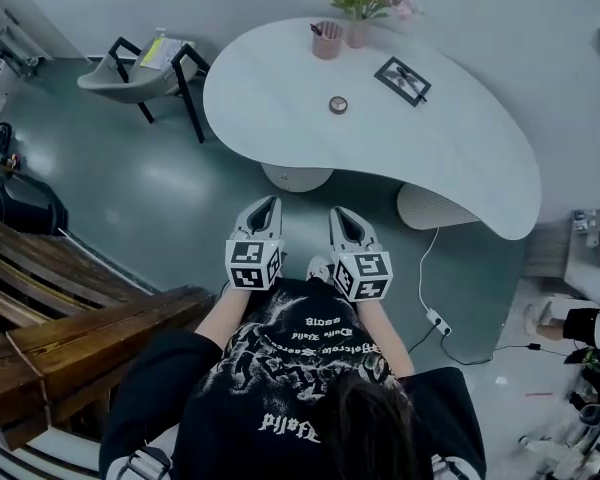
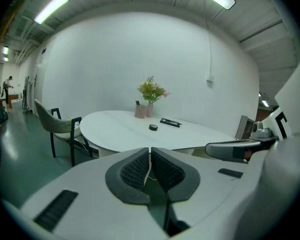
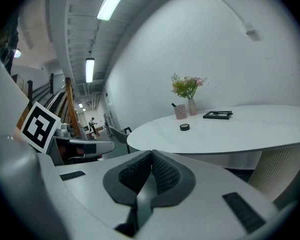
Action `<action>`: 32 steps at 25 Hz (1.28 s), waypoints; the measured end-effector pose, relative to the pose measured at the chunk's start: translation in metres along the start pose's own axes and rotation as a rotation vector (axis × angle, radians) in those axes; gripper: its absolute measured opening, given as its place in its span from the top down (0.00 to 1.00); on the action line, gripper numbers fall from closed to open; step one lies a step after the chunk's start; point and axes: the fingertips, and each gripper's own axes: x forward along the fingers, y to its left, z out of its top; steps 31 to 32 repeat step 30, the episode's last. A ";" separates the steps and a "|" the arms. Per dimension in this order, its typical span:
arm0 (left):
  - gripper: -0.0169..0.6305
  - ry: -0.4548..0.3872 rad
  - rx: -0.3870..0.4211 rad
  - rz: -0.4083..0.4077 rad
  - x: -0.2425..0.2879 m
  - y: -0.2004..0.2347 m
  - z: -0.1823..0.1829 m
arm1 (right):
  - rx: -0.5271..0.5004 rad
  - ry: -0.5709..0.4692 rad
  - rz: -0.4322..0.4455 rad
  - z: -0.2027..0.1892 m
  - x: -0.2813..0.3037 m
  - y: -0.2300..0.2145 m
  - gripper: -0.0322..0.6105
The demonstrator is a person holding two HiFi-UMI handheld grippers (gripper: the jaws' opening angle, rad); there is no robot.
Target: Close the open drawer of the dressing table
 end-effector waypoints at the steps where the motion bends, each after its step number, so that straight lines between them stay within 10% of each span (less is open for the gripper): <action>1: 0.92 -0.002 -0.004 0.001 0.001 -0.001 0.000 | -0.006 0.002 0.005 0.000 0.000 0.000 0.91; 32: 0.93 0.005 -0.005 0.009 0.008 -0.006 -0.005 | -0.071 0.054 0.031 -0.012 0.004 -0.006 0.91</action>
